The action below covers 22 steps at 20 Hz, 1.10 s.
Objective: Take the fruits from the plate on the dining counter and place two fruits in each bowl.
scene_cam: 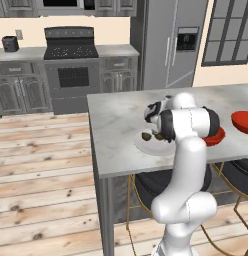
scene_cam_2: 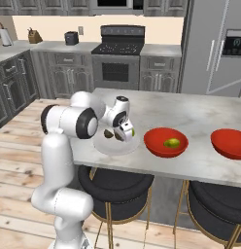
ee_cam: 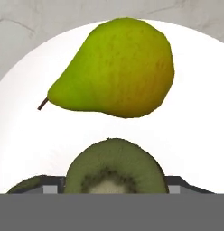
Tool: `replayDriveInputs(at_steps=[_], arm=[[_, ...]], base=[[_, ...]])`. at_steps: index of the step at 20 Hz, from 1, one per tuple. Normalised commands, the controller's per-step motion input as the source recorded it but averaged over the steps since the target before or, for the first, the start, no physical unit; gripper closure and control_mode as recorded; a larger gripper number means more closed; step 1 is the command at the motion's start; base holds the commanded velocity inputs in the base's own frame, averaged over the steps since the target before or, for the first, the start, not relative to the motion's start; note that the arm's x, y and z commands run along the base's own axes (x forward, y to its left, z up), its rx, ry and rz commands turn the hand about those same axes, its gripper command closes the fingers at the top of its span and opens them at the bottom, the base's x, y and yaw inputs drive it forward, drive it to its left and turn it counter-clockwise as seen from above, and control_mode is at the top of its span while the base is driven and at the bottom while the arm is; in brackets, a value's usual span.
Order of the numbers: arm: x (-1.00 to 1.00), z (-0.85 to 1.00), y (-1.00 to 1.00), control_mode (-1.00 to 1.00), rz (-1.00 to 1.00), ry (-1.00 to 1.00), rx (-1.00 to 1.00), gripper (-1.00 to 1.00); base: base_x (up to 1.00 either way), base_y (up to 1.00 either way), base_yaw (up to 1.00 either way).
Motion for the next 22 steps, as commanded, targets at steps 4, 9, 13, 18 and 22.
replayDriveInputs(at_steps=[4,9,13,18,22], arm=[[-0.80,0.83,-0.28,-1.00,0.00,0.02,-0.08,1.00],[-0.41,0.60,-0.89,-1.00,-0.03,0.00,-0.20,1.00],[-0.06,0.62,-1.00,-1.00,0.00,0.00,-0.18,1.00],[0.02,0.26,-0.99,-1.00,-0.02,0.05,-0.09,1.00],[0.65,-0.40,-0.94,-1.00,-0.12,0.30,0.06,1.00]], base=[[0.00,0.00,0.00],[0.00,0.00,0.00],[0.00,0.00,0.00],[0.00,0.00,0.00],[0.00,0.00,0.00]])
